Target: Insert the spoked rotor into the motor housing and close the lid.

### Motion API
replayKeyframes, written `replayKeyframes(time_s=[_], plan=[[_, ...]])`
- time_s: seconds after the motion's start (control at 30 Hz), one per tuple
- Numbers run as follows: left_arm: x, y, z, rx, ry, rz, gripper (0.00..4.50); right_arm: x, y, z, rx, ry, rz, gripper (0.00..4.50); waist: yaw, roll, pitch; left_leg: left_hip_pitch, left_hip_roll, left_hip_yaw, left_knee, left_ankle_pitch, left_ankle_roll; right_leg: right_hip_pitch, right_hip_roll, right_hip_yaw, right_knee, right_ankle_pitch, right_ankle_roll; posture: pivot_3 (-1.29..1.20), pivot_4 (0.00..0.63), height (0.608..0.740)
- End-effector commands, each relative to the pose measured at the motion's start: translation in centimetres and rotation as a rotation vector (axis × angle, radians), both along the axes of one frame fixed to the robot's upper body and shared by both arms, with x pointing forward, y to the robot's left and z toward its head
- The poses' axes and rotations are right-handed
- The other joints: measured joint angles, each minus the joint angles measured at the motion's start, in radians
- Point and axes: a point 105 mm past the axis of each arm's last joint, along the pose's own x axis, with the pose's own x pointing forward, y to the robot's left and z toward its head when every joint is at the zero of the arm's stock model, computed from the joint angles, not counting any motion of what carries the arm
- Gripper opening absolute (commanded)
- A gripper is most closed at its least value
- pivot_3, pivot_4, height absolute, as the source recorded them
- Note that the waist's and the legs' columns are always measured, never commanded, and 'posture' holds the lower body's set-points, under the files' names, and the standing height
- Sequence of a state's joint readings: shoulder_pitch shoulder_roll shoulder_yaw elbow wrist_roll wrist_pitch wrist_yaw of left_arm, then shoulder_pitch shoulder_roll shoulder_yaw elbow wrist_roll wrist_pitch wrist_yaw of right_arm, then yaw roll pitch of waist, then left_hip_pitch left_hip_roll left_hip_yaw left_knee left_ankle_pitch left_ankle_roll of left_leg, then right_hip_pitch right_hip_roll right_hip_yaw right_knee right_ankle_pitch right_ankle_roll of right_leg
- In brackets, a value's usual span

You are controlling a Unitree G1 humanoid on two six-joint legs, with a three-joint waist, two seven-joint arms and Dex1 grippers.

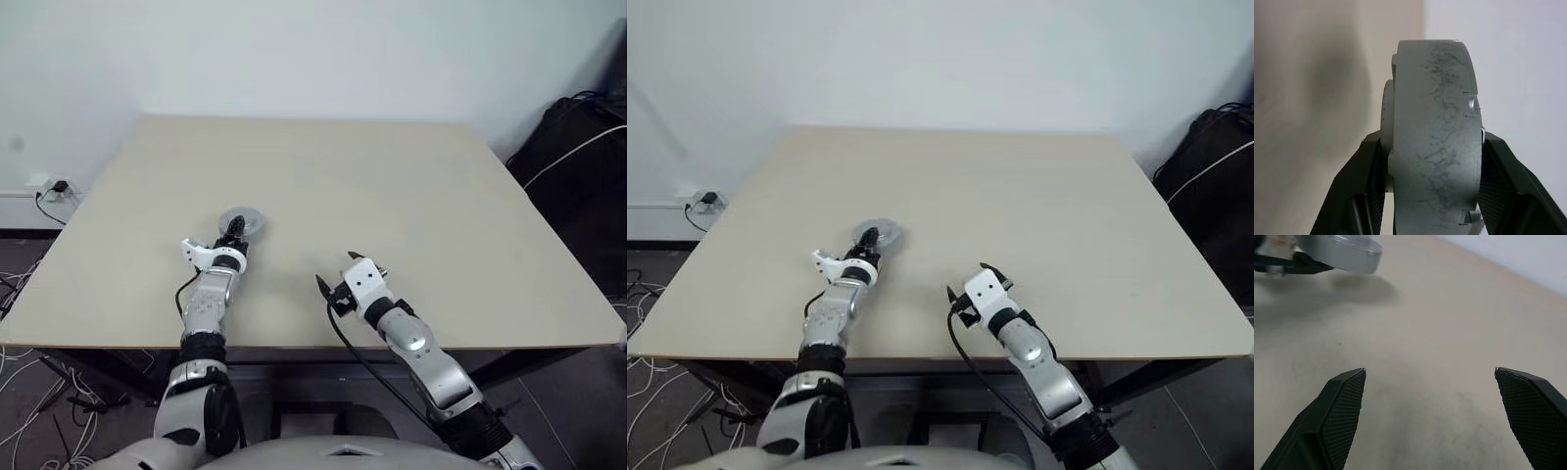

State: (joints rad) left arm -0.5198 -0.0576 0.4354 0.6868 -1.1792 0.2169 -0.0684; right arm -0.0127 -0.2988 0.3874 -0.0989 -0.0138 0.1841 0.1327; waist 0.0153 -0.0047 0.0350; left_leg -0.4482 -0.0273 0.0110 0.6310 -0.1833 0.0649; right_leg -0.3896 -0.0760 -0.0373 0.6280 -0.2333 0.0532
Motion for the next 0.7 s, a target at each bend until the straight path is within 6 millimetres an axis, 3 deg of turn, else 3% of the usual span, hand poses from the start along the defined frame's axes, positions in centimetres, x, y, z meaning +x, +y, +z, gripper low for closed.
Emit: replayKeyframes(time_s=[0.03, 0.37, 0.6, 0.7], plan=[[2.3, 0.9, 2.1, 0.068, -0.031, 0.026, 2.07, 0.5, -0.3, 1.2, 0.005, -0.047, -0.011, 4.50, -0.001, -0.001, 0.000, 0.000, 0.000, 0.000, 0.000, 0.000, 0.000, 0.000, 0.000, 0.000, 0.000, 0.001, 0.000, 0.00, 0.000, 0.740], [3.3, 0.7, 0.8, 0.157, 0.097, -0.037, 2.07, 0.4, -0.3, 0.7, 0.026, -0.004, -0.038, 4.50, 0.001, -0.002, -0.001, 0.000, 0.000, 0.000, 0.000, 0.000, -0.001, -0.001, 0.001, 0.001, 0.000, 0.003, 0.004, 0.00, 0.000, 0.740], [2.1, 0.9, -0.8, 0.174, 0.162, -0.068, 4.39, 0.6, -0.1, 0.6, 0.026, 0.010, -0.040, 4.50, -0.003, -0.002, -0.002, 0.001, 0.000, 0.000, 0.000, 0.001, -0.001, -0.001, 0.000, 0.001, 0.000, 0.005, 0.000, 0.00, 0.000, 0.740], [0.1, 1.1, -2.0, 0.208, 0.219, -0.108, 4.47, 0.6, -0.1, 0.5, 0.041, 0.027, -0.048, 4.50, -0.014, -0.001, -0.007, 0.002, 0.000, 0.000, -0.001, 0.000, -0.001, -0.001, 0.000, 0.004, 0.001, 0.005, 0.000, 0.00, 0.000, 0.740]])
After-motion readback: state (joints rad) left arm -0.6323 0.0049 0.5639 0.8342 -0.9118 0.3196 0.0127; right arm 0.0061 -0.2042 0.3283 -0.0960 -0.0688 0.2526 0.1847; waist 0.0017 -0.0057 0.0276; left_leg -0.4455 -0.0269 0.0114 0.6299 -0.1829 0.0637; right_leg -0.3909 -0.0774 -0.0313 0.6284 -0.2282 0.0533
